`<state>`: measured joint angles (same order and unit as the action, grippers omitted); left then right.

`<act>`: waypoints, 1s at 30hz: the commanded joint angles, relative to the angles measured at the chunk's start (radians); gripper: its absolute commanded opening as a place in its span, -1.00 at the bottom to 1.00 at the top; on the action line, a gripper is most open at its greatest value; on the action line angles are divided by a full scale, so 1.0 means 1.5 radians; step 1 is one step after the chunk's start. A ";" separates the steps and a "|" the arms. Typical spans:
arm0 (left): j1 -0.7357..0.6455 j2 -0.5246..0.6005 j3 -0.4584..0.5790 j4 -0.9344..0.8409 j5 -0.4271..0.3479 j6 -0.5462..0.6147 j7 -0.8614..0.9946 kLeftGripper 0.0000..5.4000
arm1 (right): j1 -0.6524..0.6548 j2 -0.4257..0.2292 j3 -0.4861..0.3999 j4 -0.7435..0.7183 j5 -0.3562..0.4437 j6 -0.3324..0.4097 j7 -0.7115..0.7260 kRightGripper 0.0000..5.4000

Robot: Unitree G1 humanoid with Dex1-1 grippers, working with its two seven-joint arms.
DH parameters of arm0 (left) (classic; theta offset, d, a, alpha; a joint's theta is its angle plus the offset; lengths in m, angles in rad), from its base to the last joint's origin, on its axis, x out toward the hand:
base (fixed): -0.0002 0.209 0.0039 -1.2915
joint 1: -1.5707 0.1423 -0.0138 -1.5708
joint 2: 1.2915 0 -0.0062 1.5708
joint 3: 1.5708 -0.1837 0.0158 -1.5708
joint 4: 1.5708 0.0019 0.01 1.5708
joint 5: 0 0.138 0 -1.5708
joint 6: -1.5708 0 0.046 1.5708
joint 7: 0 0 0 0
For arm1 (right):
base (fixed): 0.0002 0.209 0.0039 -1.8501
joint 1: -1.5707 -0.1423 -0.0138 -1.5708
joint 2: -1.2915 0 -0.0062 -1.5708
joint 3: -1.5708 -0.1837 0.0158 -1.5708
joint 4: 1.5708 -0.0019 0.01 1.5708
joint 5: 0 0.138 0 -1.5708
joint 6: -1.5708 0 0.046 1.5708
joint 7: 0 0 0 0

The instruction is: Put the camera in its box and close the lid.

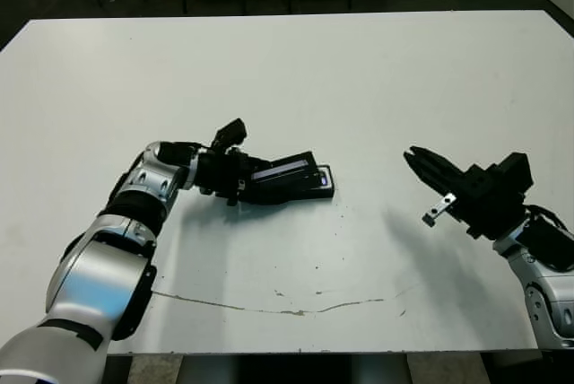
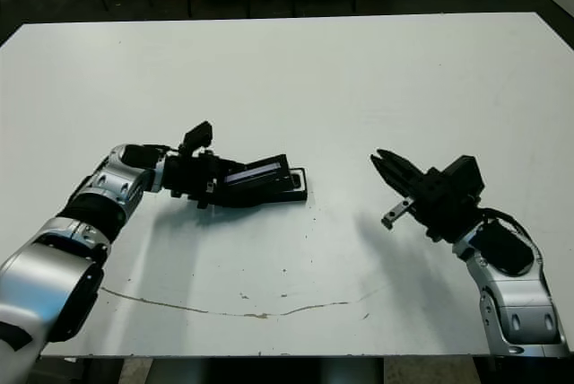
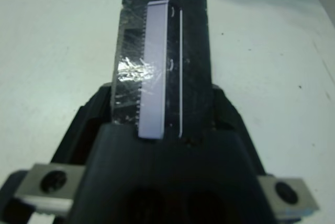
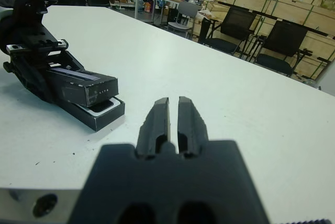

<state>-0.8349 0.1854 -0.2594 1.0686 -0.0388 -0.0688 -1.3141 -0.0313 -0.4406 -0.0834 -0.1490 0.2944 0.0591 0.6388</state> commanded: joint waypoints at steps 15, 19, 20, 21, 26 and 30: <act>-0.005 -0.071 -0.061 0.029 0.073 0.031 -0.001 0.03 | 0.003 -0.006 -0.002 0.018 -0.001 -0.013 0.010 -1.00; -0.015 -0.083 -0.076 0.029 0.087 0.048 0.005 0.03 | 0.004 -0.008 -0.001 0.009 -0.003 -0.001 0.005 -1.00; -0.018 -0.087 -0.077 0.031 0.089 0.053 0.003 0.03 | 0.004 -0.009 -0.001 0.010 -0.005 -0.007 0.006 -1.00; -0.021 -0.091 -0.078 0.035 0.090 0.057 0.002 0.03 | 0.003 -0.010 0.000 0.012 -0.008 -0.015 0.008 -1.00; -0.024 -0.105 -0.090 0.040 0.107 0.042 0.017 0.03 | 0.001 -0.013 0.000 0.014 -0.007 -0.012 0.013 -1.00; -0.027 -0.116 -0.095 0.044 0.113 0.046 0.016 0.03 | 0.000 -0.007 0.000 0.020 -0.005 -0.018 0.015 -1.00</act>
<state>-0.9353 0.1156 -0.3457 1.0993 0.0814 -0.0304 -1.2744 -0.0330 -0.4426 -0.0833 -0.1334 0.2939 0.0283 0.6559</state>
